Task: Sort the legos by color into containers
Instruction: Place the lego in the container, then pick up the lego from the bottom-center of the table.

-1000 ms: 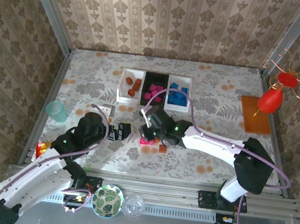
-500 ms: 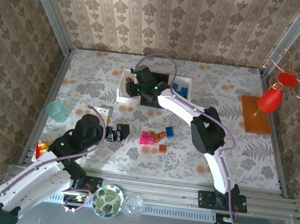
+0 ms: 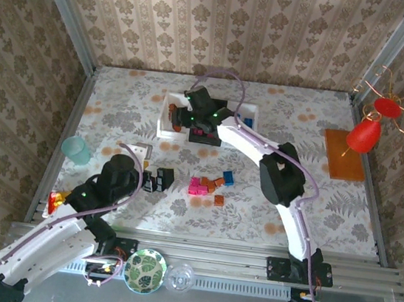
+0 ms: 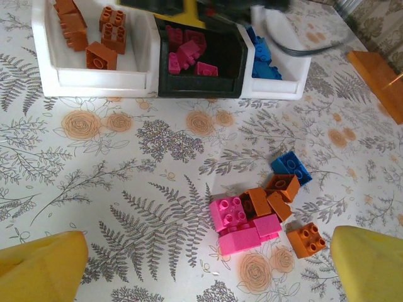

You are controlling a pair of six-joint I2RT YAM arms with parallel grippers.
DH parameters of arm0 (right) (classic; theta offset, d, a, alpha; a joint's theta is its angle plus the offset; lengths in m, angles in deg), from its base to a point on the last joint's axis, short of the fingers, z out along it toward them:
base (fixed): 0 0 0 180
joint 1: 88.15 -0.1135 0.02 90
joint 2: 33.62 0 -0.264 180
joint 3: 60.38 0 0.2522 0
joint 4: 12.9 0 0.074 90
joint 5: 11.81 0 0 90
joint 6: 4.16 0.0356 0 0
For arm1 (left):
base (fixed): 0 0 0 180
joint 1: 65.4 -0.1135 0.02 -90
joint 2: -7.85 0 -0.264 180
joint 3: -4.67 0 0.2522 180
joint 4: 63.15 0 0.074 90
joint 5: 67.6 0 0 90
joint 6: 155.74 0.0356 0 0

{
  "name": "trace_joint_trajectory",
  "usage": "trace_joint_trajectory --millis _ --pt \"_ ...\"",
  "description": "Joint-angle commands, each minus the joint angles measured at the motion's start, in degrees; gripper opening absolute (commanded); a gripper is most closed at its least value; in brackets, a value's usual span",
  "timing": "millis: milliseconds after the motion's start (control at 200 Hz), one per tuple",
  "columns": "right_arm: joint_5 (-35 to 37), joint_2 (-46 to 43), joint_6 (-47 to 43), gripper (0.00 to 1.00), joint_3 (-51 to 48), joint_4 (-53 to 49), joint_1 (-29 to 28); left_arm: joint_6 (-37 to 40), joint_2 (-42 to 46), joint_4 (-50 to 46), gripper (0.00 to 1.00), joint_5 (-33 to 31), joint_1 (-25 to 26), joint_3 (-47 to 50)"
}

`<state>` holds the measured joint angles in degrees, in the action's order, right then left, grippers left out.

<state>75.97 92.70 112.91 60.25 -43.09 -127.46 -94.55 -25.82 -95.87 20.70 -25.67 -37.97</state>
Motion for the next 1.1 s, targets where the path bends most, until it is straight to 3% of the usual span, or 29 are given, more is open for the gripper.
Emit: trace_joint_trajectory --millis 0,270,495,665,1095 --pt "-0.42 -11.84 -1.07 0.62 -10.08 4.94 -1.29 -0.32 -0.59 -0.27 1.0 0.82 -0.18 -0.16" --pt "5.56 -33.15 -1.95 0.65 -42.53 4.97 -6.36 -0.58 -2.18 1.6 1.0 1.76 -0.2 0.63" --pt "11.67 -41.05 1.45 0.66 -56.98 -0.9 -12.27 -1.07 -2.98 3.09 1.0 2.31 -0.36 1.97" --pt "15.65 -40.35 3.8 0.66 -59.85 -4.08 -16.27 -1.52 -3.07 3.59 1.0 2.6 -0.44 2.52" --pt "16.98 -32.84 7.02 0.61 -58.97 -1.16 -16.41 -2.07 -2.46 3.04 1.0 3.11 -0.53 3.04"
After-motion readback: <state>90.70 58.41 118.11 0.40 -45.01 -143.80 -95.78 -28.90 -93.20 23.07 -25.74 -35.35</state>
